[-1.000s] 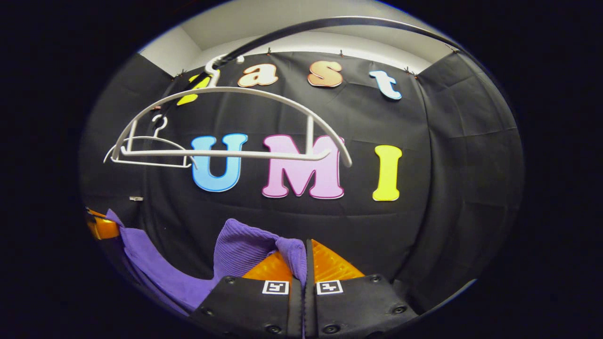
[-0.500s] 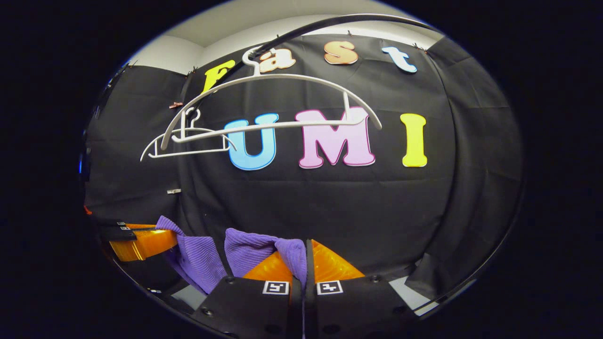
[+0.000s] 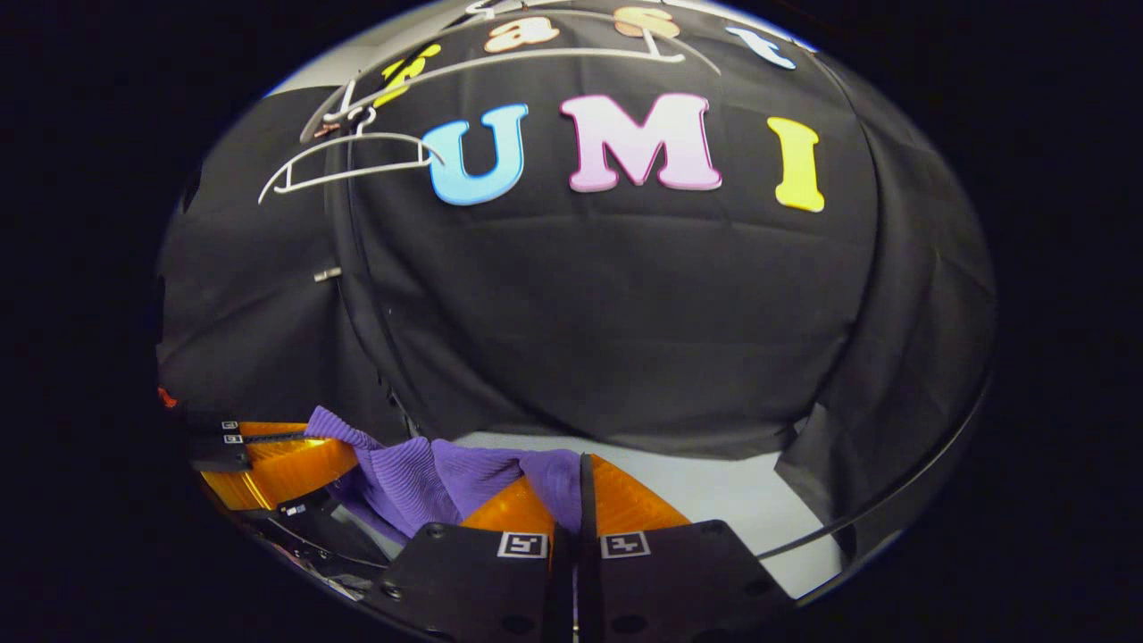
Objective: Grasp the clothes on the hanger with both hands and then place them into the laundry hamper below.
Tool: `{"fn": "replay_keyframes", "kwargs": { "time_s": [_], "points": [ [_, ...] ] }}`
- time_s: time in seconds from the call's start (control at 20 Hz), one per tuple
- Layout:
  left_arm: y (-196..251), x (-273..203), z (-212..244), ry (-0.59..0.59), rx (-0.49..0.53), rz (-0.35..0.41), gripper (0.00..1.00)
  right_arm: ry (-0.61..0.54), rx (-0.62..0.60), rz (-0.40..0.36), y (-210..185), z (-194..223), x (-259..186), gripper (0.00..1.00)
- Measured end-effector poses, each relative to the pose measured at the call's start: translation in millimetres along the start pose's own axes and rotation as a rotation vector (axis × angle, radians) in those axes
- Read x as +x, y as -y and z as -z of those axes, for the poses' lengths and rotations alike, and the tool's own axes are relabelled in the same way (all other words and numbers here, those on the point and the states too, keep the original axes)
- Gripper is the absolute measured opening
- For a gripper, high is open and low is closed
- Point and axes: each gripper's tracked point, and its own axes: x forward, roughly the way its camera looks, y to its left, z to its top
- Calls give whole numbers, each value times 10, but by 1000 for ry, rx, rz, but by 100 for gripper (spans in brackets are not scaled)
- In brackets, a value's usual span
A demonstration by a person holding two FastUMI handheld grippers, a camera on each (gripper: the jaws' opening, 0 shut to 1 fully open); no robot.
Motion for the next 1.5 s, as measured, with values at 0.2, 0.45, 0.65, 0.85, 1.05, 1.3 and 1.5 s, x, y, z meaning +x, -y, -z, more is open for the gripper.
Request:
{"fn": "replay_keyframes", "kwargs": {
  "time_s": [0.2, 0.45, 0.65, 0.85, 1.05, 1.3, 1.5],
  "points": [
    [10, 302, 523, -127, -29, 37, 5, -136, 2, 21, 127, 580, 179, 7],
    [-8, 605, 1107, -273, -46, 57, 5, -316, -17, 23, 184, 1238, 299, 7],
    [-17, 742, 1380, -361, -67, 46, 5, -427, -8, 36, 245, 1609, 315, 7],
    [-186, 791, 1578, -392, -73, -3, 25, -463, 36, 50, 241, 1735, 307, 9],
    [-201, 698, 1744, -425, -58, 4, 82, -422, 37, 50, 228, 1570, 294, 63],
    [-260, 680, 1798, -440, -68, 4, 95, -411, 30, 77, 248, 1508, 284, 99],
    [-276, 634, 1686, -414, -80, 7, 96, -400, 23, 93, 289, 1450, 203, 99]
  ]
}}
